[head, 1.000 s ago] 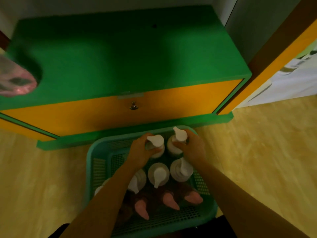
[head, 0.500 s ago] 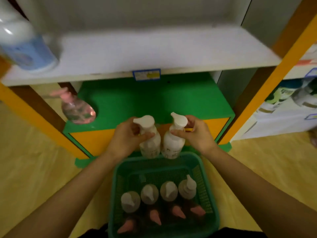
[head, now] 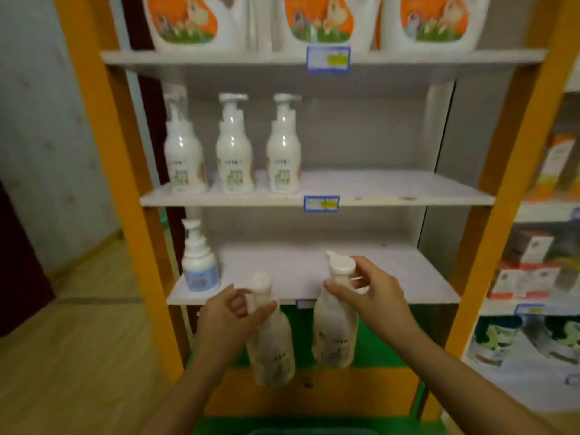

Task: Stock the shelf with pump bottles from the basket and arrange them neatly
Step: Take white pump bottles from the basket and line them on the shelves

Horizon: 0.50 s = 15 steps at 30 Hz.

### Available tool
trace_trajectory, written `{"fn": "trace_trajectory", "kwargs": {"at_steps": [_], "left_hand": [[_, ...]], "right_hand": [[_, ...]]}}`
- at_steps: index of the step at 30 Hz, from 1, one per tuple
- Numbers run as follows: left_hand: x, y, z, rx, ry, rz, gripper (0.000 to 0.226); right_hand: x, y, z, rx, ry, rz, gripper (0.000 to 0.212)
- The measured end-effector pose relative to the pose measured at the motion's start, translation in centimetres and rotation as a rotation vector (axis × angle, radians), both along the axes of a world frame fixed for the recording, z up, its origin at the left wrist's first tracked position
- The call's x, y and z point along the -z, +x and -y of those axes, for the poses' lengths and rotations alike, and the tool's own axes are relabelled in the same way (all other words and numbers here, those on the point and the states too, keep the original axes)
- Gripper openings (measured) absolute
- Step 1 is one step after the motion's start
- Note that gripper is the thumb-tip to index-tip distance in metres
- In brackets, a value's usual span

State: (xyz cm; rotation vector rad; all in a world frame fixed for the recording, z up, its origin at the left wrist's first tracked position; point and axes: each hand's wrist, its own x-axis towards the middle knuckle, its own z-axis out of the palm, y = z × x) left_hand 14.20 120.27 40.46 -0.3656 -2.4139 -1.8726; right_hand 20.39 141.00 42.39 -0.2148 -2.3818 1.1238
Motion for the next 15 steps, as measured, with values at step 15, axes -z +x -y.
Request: {"fn": "trace_trajectory", "kwargs": {"at_steps": [15], "left_hand": [[-10.4, 0.0, 2.6, 0.049, 0.039, -0.038, 0.045]], "right_hand": [[-22.6, -6.6, -1.3, -0.035, -0.05, -0.157, 0.038]]}}
